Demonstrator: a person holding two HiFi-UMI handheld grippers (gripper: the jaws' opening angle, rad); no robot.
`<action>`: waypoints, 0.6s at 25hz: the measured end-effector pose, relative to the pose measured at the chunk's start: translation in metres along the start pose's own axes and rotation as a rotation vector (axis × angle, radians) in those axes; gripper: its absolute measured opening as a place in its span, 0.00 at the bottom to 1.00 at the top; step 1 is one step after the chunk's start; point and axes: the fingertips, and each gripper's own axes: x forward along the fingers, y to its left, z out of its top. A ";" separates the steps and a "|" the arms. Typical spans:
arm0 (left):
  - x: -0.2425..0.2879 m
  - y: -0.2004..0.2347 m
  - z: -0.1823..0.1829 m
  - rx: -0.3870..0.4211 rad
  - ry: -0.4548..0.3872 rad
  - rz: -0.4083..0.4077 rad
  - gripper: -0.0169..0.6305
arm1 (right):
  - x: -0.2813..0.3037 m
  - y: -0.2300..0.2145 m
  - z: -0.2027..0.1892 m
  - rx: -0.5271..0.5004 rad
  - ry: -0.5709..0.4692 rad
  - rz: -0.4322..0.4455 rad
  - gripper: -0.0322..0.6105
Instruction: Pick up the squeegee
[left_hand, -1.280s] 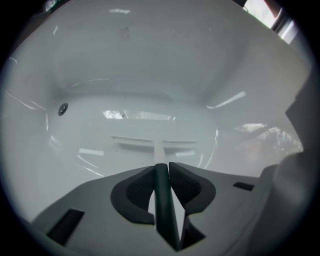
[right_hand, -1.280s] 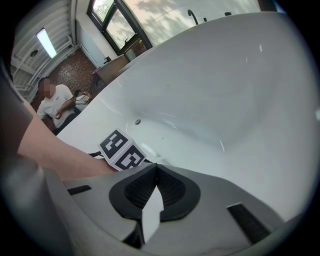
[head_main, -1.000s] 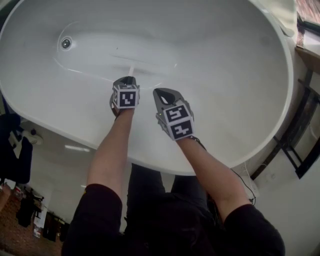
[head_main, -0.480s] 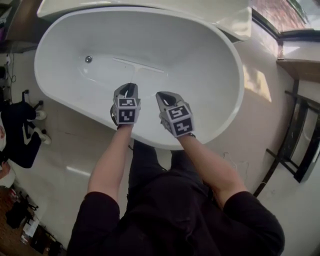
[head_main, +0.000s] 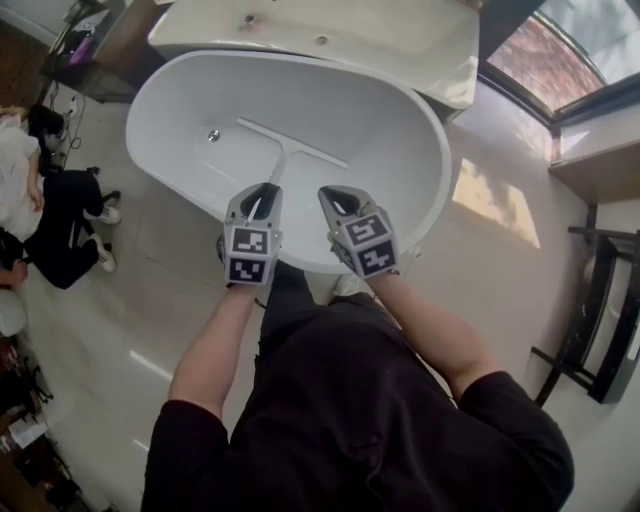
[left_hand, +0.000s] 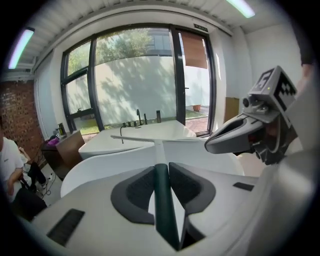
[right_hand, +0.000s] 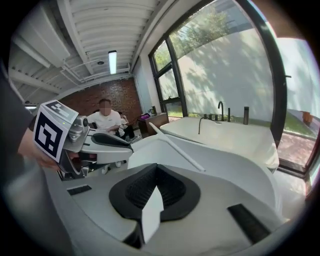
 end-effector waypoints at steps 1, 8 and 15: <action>-0.016 -0.004 0.006 0.008 -0.016 0.005 0.17 | -0.009 0.007 0.005 -0.016 -0.014 0.014 0.06; -0.095 -0.016 0.032 0.023 -0.100 0.040 0.17 | -0.050 0.058 0.030 -0.093 -0.082 0.093 0.06; -0.125 -0.020 0.038 0.052 -0.145 0.007 0.17 | -0.063 0.090 0.047 -0.113 -0.144 0.082 0.06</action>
